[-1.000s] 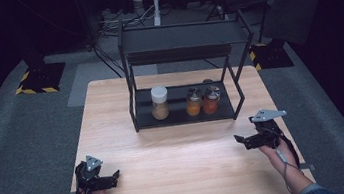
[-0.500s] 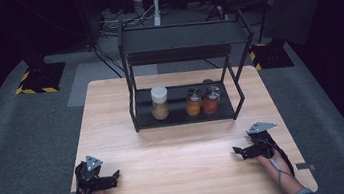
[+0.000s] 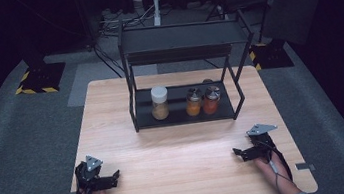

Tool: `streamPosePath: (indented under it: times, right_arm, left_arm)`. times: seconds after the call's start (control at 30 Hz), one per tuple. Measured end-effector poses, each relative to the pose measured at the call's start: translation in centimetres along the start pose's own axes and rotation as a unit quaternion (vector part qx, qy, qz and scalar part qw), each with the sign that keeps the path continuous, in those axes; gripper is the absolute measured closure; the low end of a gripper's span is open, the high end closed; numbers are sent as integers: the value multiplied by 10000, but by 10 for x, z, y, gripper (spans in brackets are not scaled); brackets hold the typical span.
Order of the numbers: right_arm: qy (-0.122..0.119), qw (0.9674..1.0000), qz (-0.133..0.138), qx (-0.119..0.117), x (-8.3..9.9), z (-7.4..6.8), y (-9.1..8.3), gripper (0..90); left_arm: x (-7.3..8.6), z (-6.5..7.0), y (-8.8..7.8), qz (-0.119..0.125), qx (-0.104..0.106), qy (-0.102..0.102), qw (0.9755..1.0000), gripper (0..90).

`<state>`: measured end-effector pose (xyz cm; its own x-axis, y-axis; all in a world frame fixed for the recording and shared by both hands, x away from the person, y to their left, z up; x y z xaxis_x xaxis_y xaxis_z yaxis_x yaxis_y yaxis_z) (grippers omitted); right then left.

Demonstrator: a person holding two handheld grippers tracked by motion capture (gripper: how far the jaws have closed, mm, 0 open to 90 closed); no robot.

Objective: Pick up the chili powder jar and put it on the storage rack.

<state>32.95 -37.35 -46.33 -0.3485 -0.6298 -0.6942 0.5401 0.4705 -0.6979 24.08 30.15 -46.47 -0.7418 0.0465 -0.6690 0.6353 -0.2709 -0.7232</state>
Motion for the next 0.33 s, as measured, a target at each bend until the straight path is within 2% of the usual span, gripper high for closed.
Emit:
streamPosePath:
  times: [0.33]
  right_arm:
    - [-65, 10000, 24, -69, 1, 0, -1, 4]
  left_arm:
    - [0, 0, 0, -3, 4, -1, 10000, 5]
Point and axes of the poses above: each handheld gripper's, and its own axes: y roughly forward along the jaws, x roughly out of its underside, z roughly to its right, the point moved 1 cm from there along y, roughly forward along the jaws, and after that the axes turned 13 degrees about -y, right-handed, at the moved point
